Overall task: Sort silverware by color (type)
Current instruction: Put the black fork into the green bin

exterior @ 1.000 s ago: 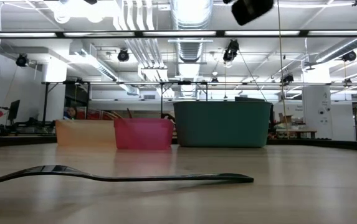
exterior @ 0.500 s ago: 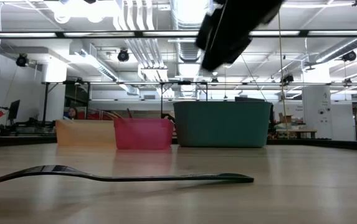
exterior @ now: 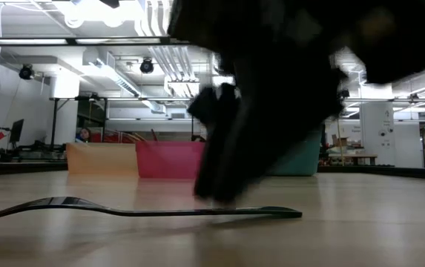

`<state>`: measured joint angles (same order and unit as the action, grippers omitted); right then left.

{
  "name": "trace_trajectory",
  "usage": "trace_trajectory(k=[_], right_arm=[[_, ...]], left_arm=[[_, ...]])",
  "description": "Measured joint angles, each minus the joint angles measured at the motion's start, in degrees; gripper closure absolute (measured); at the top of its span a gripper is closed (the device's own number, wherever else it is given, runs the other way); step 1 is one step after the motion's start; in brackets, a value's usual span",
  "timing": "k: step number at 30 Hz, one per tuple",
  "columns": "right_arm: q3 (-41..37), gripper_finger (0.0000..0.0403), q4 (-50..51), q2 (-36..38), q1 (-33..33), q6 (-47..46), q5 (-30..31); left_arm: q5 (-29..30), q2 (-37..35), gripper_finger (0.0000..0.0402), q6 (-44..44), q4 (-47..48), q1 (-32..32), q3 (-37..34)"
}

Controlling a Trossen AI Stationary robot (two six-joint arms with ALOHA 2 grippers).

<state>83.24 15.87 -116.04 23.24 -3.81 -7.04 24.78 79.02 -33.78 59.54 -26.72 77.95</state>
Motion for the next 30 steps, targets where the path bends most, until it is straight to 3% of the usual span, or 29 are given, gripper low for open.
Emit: trace_trajectory(k=[11, 17, 20, 27, 30], right_arm=[[0.22, 0.0285, -0.99, -7.42, -0.53, -2.84, 0.38], [0.13, 0.0349, -0.7, -9.32, -2.49, -7.23, -2.05], [0.13, 0.0386, -0.57, -9.26, -4.03, -9.16, -4.12], [0.0, 0.0392, -0.52, -4.63, -8.43, -9.88, -4.58], [-0.43, 0.0393, 2.21, -1.43, -10.98, -9.86, -1.94]], left_arm=[[2.88, 0.0, 0.0388, 0.24, 2.02, 0.02, -0.09], [4.58, -1.39, 0.0388, 3.84, 1.38, 0.02, 0.5], [7.31, -3.99, 0.0388, 6.9, 0.41, 0.14, 1.0], [10.89, -14.12, 0.039, 14.39, -3.7, 2.19, 1.0], [10.93, -18.57, 0.0397, 16.98, -5.62, 3.6, 0.63]])
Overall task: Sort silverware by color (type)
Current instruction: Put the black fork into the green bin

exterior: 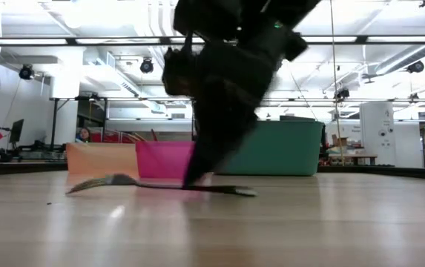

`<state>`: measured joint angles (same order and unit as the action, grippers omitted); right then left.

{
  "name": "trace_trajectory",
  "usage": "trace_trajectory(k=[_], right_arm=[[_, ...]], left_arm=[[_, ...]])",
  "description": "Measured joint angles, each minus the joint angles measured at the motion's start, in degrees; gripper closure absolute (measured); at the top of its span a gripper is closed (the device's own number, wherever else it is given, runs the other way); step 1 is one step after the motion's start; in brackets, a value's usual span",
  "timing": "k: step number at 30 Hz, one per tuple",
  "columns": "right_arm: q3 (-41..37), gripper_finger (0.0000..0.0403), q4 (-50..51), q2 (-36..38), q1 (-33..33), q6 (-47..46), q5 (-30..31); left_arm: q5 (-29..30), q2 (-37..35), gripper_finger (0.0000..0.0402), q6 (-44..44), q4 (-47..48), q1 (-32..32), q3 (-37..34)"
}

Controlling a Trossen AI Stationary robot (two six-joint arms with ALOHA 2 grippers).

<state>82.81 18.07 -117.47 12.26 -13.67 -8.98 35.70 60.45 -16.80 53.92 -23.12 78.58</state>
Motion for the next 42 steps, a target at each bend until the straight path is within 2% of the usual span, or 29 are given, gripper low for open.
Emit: trace_trajectory(k=[5, 11, 14, 17, 21, 26, 30, 34, 38, 42], right_arm=[[0.03, 0.0396, 0.39, 8.05, -5.32, -3.14, 0.02], [0.19, 0.0396, -3.39, 16.72, -11.0, -2.38, 1.01], [0.2, 0.0395, -5.84, 20.22, -14.1, -1.62, -1.71], [0.24, 0.0395, -8.2, 21.88, -17.6, -0.99, -8.34], [0.19, 0.0395, -12.08, 22.27, -22.56, -1.8, -19.81], [0.22, 0.0395, -15.47, 22.53, -27.38, -1.77, -26.24], [0.22, 0.0394, -15.76, 22.45, -30.79, -1.99, -26.91], [0.24, 0.0394, -13.58, 22.45, -34.11, -3.57, -26.35], [0.26, 0.0394, -9.56, 22.45, -36.3, -1.65, -22.48], [0.26, 0.0394, -6.34, 22.36, -37.27, 2.14, -21.83]], left_arm=[[0.2, -4.98, 0.04, 3.12, -2.48, 1.79, -0.41], [7.32, -6.39, 0.04, 7.65, -4.99, 2.68, -0.5], [6.99, -6.27, 0.04, 11.41, -9.17, 3.83, -0.5], [3.65, -5.99, 0.04, 15.79, -14.88, 5.83, -0.5], [-4.92, -5.51, 0.04, 21.92, -21.82, 11.17, -0.5], [-11.13, -5.04, 0.04, 23.56, -25.01, 20.99, -0.52], [-14.14, -4.39, 0.04, 22.02, -24.3, 28.68, -0.52], [-14.23, -2.69, 0.04, 21.19, -21.02, 34.13, -0.52], [-14.26, -0.22, 0.04, 19.02, -14.75, 37.57, -0.84], [-14.4, 2.1, 0.04, 16.69, -10.43, 38.66, -2.25]])
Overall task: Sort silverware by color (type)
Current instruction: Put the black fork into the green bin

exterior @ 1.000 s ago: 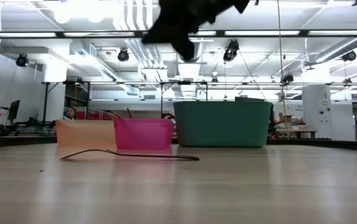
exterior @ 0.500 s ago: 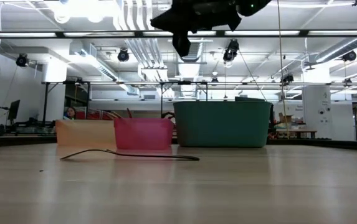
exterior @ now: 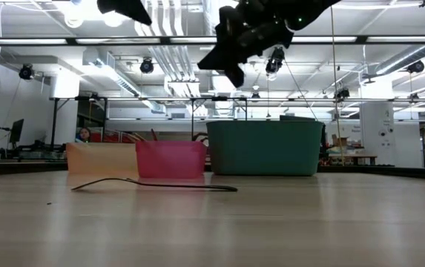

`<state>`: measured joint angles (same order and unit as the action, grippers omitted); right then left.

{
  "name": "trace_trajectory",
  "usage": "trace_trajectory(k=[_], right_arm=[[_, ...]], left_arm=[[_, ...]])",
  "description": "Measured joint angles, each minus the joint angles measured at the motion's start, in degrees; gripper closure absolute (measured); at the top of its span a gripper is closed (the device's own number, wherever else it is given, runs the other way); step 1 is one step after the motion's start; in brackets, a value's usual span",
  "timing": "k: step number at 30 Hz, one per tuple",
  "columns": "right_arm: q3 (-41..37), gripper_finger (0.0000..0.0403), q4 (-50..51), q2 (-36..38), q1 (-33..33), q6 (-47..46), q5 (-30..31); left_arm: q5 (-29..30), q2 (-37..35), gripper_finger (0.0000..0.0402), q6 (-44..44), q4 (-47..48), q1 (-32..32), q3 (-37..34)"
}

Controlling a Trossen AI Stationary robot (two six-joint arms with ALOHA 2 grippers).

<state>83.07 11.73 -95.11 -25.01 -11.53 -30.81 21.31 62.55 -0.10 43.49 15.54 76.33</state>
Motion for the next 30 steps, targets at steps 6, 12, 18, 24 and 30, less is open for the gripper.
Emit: trace_trajectory(k=[6, 12, 18, 24, 30], right_arm=[[0.02, 0.0394, 3.38, 0.0, 0.32, 1.62, 4.0], [0.04, 0.0394, 10.97, 0.0, 2.5, -6.04, 4.49], [-1.71, 0.0394, 17.15, 0.0, 8.88, -13.45, 8.14], [-4.52, 0.0394, 16.16, -0.04, 15.79, -9.31, 11.62], [-4.83, 0.0373, 13.83, -0.64, 21.98, -2.78, 16.08]], left_arm=[[-4.36, 1.0, 0.04, -2.46, 0.14, -0.03, -4.84], [-11.47, -0.45, 0.04, -7.85, 0.36, -0.16, -15.05], [-17.4, -2.08, 0.0401, -16.86, -7.11, -4.19, -29.03], [-19.15, -1.84, 0.0401, -22.66, -21.01, -11.73, -37.88], [-18.94, -1.75, 0.0402, -25.02, -25.98, -15.34, -40.48]])
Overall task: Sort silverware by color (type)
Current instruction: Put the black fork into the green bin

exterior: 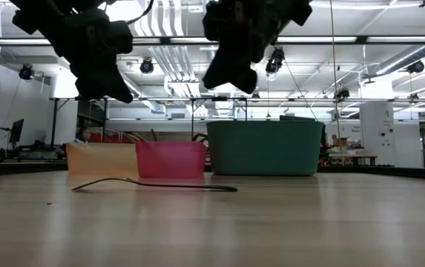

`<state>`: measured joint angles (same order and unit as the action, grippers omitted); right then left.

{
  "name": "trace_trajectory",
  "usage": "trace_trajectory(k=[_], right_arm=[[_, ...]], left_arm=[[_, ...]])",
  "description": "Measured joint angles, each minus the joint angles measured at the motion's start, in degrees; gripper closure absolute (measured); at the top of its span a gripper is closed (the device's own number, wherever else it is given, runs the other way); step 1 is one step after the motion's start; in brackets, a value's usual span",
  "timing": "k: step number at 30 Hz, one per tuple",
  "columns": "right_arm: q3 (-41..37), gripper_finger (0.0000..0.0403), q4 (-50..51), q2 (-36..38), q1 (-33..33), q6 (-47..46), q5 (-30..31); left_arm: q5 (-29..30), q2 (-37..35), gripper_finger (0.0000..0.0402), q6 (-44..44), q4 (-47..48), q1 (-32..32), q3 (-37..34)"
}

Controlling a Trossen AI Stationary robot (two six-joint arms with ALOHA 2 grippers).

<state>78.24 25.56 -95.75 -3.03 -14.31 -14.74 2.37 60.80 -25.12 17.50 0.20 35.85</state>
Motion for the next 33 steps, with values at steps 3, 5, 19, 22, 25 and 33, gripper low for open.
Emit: trace_trajectory(k=[3, 5, 19, 22, 25, 33], right_arm=[[0.0, 0.0346, -4.51, -1.96, 2.55, 0.07, 1.46], [0.0, 0.0327, -7.37, -3.46, 4.08, -1.02, 3.97], [5.24, 0.0255, -20.05, -19.2, 10.31, -0.03, 10.44], [9.11, 0.0255, -16.06, -22.65, 11.39, 0.0, 10.35], [13.4, 0.0255, -7.96, -25.26, 11.54, -1.11, 10.23], [19.38, 0.0255, -2.82, -31.15, 11.4, 0.65, 12.72]], left_arm=[[0.04, 0.0, 0.0402, -0.9, 0.04, -0.51, 0.06], [0.04, -0.23, 0.0402, -1.15, 0.46, -1.01, 0.98], [0.17, -4.56, 0.0402, 1.12, 11.7, -2.66, 18.71], [0.2, -4.93, 0.0402, 1.77, 12.42, -2.87, 22.16], [0.2, -5.06, 0.0402, 3.18, 12.67, -3.49, 23.88], [9.4, -4.32, 0.0402, 7.65, 11.81, -3.57, 24.17]])
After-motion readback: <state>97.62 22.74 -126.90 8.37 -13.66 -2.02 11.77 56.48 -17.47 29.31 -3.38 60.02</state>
